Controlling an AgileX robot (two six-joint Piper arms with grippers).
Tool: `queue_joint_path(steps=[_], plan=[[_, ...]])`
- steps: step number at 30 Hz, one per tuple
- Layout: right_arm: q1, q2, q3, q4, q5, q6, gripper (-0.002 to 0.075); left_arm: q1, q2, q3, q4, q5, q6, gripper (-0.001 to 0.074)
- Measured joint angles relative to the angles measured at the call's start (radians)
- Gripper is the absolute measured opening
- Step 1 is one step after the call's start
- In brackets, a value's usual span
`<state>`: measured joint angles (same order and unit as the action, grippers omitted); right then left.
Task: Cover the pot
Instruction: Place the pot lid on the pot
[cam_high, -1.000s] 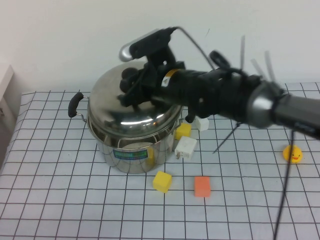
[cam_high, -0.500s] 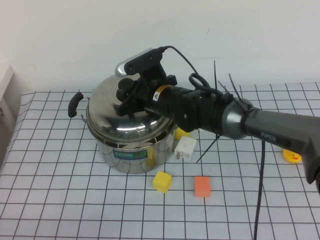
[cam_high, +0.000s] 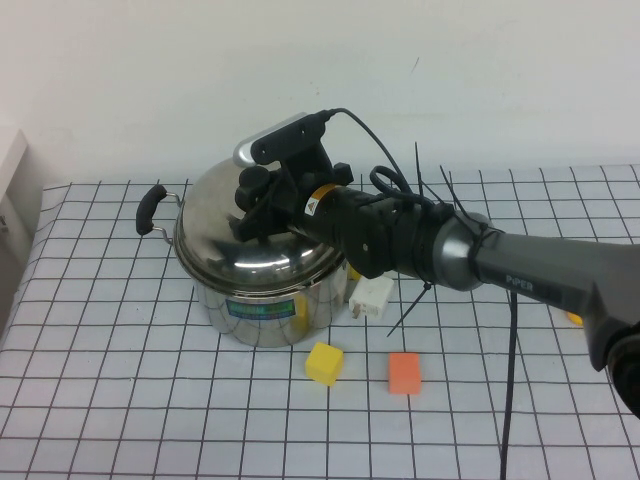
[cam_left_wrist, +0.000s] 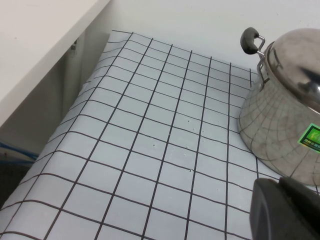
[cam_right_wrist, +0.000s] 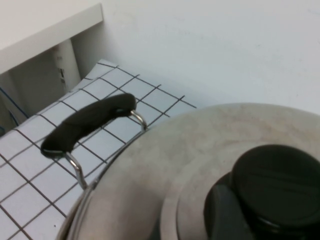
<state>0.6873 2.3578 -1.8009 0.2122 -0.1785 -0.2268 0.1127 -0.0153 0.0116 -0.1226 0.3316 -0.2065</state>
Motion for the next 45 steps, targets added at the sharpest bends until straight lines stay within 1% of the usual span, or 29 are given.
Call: queue_joint_path(steps=[12, 23, 33, 36, 39, 41, 45], plan=[[-0.006, 0.004, 0.000, 0.009, 0.006, 0.000, 0.0347, 0.000, 0.000, 0.000, 0.000, 0.000, -0.002, -0.0003], [-0.008, 0.004, -0.004, 0.031, 0.028, 0.046, 0.0347, 0.000, 0.000, 0.000, 0.000, 0.000, -0.002, -0.0003], [-0.008, 0.004, -0.006, 0.038, 0.040, 0.049, 0.0347, 0.000, 0.000, 0.000, 0.000, 0.000, -0.002, -0.0003], [-0.008, 0.004, -0.006, 0.038, 0.040, 0.049, 0.0371, 0.000, 0.000, 0.000, 0.000, 0.000, -0.002, -0.0003], [-0.008, 0.004, -0.006, 0.040, 0.040, 0.049, 0.0447, 0.000, 0.000, 0.000, 0.000, 0.000, -0.002, -0.0003], [-0.008, 0.004, -0.007, 0.040, 0.040, 0.049, 0.0477, 0.000, 0.000, 0.000, 0.000, 0.000, -0.002, -0.0003], [-0.008, -0.002, -0.007, 0.040, 0.040, 0.049, 0.0496, 0.000, 0.000, 0.000, 0.000, 0.000, -0.002, -0.0003]])
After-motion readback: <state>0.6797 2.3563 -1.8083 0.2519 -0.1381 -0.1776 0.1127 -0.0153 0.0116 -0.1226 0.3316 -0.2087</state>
